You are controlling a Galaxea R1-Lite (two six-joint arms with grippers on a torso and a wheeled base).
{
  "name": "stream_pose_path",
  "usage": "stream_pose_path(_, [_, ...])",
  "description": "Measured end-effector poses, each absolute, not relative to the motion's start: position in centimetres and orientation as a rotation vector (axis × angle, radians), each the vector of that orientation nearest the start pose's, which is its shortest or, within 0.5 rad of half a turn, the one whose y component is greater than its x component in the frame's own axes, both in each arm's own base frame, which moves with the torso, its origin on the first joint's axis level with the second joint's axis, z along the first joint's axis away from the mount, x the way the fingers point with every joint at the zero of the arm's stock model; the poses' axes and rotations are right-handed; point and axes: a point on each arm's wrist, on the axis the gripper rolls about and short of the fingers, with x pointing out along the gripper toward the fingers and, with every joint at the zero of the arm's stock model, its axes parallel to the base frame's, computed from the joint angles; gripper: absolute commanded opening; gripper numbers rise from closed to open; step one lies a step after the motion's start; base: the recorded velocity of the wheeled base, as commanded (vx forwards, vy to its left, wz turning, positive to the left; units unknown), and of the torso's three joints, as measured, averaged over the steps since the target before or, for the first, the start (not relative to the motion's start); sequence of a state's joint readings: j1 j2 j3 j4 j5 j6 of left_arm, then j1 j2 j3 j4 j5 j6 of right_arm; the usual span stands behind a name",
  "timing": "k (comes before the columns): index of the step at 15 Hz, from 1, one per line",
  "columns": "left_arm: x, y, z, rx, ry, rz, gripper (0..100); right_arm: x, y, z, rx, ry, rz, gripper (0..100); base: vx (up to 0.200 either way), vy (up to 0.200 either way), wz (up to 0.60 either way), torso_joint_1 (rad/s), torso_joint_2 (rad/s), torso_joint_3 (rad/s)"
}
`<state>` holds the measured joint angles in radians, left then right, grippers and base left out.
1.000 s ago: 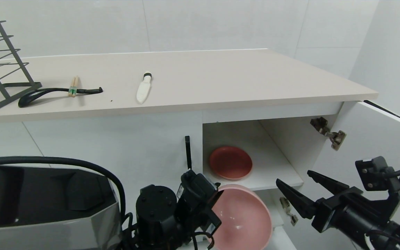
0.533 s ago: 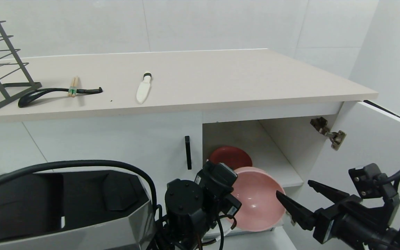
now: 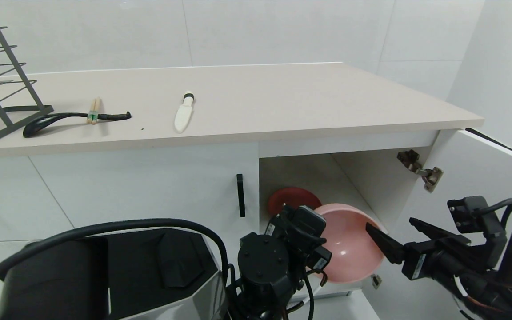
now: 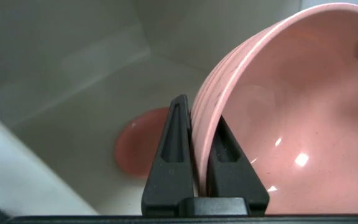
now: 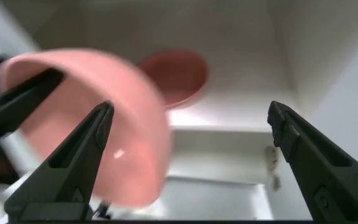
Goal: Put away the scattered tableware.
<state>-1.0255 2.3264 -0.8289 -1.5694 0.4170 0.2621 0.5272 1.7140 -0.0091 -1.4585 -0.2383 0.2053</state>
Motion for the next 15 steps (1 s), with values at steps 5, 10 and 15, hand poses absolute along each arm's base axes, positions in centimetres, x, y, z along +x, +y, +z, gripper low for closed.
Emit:
stream_pose_path(5, [22.0, -34.5, 6.7, 0.128, -0.174, -0.555, 0, 18.3, 9.0, 7.7, 0.102, 0.261, 0.220, 100, 0.000, 0.000, 0.00, 0.000, 0.00, 0.000])
stream_pose_path(10, [22.7, -35.5, 7.1, 0.083, -0.203, -0.531, 0, 18.5, 9.1, 7.3, 0.098, 0.273, 0.214, 100, 0.000, 0.000, 0.00, 0.000, 0.00, 0.000])
stream_pose_path(15, [22.7, -35.7, 6.8, 0.086, -0.200, -0.534, 0, 18.1, 9.6, 7.6, 0.098, 0.262, 0.253, 0, 0.000, 0.000, 0.00, 0.000, 0.00, 0.000])
